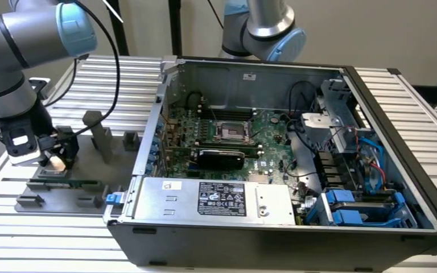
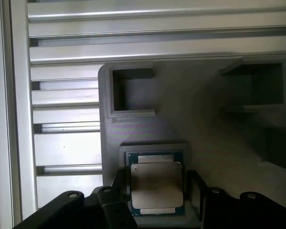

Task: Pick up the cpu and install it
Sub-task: 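Pick up the cpu and move it towards the insertion slot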

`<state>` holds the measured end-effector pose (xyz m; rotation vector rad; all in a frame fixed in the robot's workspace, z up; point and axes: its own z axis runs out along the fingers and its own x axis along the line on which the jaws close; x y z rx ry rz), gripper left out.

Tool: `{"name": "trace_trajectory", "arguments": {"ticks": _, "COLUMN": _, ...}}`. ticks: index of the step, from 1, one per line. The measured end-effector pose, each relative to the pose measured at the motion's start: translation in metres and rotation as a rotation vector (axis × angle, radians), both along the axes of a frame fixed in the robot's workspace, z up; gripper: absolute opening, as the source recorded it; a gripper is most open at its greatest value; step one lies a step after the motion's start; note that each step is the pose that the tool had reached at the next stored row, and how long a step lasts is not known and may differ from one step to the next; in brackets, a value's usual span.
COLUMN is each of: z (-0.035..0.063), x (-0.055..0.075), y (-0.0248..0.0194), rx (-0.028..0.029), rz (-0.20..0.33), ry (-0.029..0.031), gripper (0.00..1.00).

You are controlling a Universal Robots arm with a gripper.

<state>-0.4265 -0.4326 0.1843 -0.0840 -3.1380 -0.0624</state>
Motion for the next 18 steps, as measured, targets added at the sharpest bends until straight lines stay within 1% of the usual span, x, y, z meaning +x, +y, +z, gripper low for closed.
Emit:
{"name": "trace_trajectory", "arguments": {"ticks": 4, "z": -0.0002, "x": 0.0000, "y": 0.0001, "rx": 0.0000, "rz": 0.000, "ry": 0.0029, "gripper": 0.62}}
{"name": "trace_trajectory", "arguments": {"ticks": 5, "z": -0.0003, "x": 0.0000, "y": 0.0002, "rx": -0.0001, "rz": 0.000, "ry": 0.0039, "gripper": 0.60}}
{"name": "trace_trajectory", "arguments": {"ticks": 6, "z": -0.0003, "x": 0.0000, "y": 0.0002, "rx": -0.0002, "rz": 0.000, "ry": 0.0046, "gripper": 0.60}}
{"name": "trace_trajectory", "arguments": {"ticks": 7, "z": -0.0003, "x": 0.0000, "y": 0.0002, "rx": -0.0002, "rz": 0.000, "ry": 0.0049, "gripper": 0.55}}
{"name": "trace_trajectory", "arguments": {"ticks": 17, "z": -0.0003, "x": 0.0000, "y": 0.0006, "rx": -0.0003, "rz": 0.001, "ry": 0.0058, "gripper": 0.55}}
{"name": "trace_trajectory", "arguments": {"ticks": 18, "z": -0.0004, "x": 0.0000, "y": 0.0006, "rx": -0.0003, "rz": 0.001, "ry": 0.0056, "gripper": 0.56}}
